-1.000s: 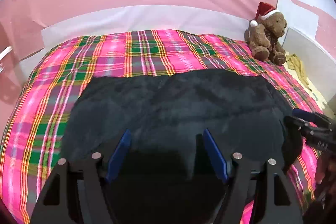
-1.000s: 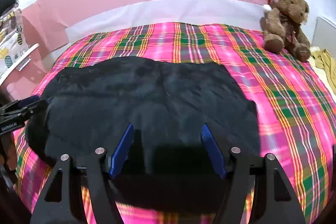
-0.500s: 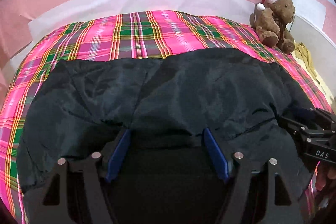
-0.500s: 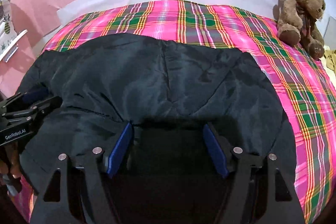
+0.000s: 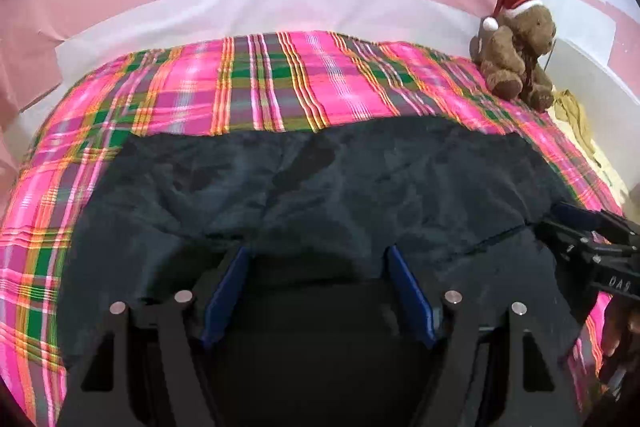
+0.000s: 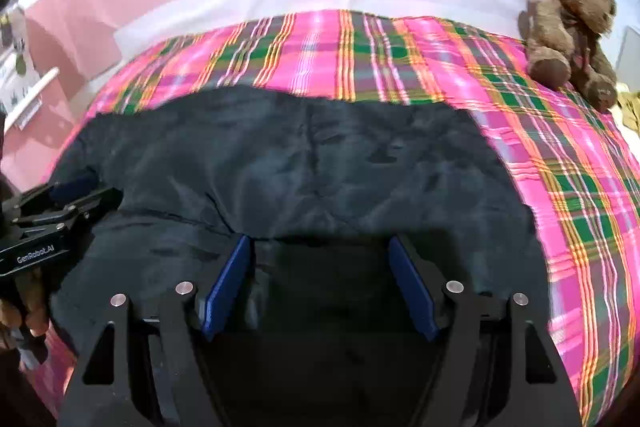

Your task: Fold large clothes

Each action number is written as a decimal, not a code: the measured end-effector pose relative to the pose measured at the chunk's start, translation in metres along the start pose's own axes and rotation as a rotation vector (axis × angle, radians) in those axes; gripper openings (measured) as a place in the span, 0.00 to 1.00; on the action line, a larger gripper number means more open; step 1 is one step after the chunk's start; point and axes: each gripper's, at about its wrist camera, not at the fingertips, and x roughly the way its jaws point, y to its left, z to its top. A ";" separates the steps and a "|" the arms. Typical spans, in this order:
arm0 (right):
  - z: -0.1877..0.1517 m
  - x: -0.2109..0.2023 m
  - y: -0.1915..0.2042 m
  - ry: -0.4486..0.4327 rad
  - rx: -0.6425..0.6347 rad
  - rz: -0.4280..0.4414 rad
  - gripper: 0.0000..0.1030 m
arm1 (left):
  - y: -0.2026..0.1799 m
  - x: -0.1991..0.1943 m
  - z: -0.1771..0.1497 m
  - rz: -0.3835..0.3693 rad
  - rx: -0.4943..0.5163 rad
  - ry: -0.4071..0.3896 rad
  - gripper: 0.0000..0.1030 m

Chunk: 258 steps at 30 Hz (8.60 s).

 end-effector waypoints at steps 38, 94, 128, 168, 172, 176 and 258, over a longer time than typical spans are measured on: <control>0.058 0.049 -0.083 0.009 0.140 -0.072 0.69 | 0.109 0.064 0.047 0.171 -0.032 0.046 0.72; -0.048 -0.066 -0.081 -0.061 0.139 -0.076 0.72 | 0.113 -0.060 -0.046 0.154 -0.120 -0.052 0.73; -0.065 0.000 -0.134 0.091 0.320 0.135 0.82 | 0.167 0.010 -0.051 -0.146 -0.268 0.055 0.82; -0.030 0.008 -0.131 0.094 0.344 0.369 0.30 | 0.138 -0.017 -0.026 -0.197 -0.214 0.013 0.27; -0.034 -0.022 -0.126 0.057 0.334 0.381 0.29 | 0.130 -0.049 -0.033 -0.198 -0.196 -0.016 0.27; -0.041 -0.050 -0.118 0.030 0.312 0.390 0.29 | 0.130 -0.074 -0.040 -0.206 -0.190 -0.040 0.27; 0.004 0.008 0.128 0.026 -0.124 0.034 0.63 | 0.163 -0.048 -0.046 0.108 -0.135 -0.045 0.73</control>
